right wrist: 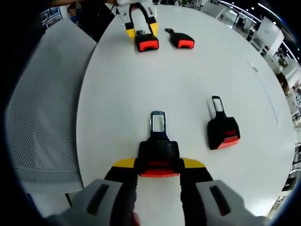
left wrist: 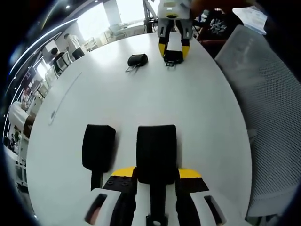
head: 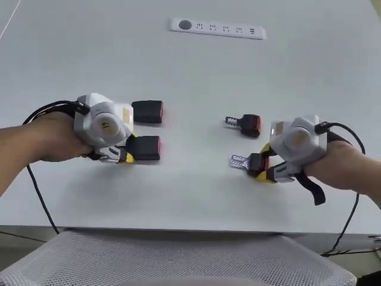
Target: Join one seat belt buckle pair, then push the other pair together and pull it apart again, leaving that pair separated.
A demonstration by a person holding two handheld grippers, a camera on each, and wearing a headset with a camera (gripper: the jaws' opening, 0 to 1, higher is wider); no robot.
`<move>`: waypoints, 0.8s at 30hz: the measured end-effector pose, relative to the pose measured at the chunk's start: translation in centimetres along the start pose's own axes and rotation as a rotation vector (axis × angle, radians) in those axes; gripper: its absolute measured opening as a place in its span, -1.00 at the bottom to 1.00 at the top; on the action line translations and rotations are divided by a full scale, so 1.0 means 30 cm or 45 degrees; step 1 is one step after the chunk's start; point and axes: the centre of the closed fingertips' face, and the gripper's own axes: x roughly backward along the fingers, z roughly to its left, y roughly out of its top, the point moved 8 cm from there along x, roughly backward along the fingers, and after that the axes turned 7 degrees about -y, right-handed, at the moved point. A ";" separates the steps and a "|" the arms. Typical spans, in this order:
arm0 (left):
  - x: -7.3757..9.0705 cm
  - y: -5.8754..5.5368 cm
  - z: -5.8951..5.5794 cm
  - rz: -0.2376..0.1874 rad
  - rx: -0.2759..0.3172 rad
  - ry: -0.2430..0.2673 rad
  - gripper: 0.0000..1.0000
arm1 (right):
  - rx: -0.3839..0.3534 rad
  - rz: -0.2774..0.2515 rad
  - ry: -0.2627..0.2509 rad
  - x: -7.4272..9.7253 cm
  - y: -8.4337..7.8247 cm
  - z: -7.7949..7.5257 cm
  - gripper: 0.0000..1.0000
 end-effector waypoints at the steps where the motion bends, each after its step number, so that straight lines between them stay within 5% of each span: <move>1: 0.000 0.001 0.001 0.000 0.000 -0.009 -0.35 | 0.005 0.000 0.004 -0.001 -0.001 0.000 -0.27; 11: -0.004 0.011 0.004 0.049 -0.081 -0.044 -0.36 | 0.076 0.023 0.049 0.002 0.011 -0.002 -0.30; 24: -0.001 0.015 0.001 0.063 -0.078 -0.056 -0.36 | 0.070 0.028 0.040 0.009 0.020 0.006 -0.30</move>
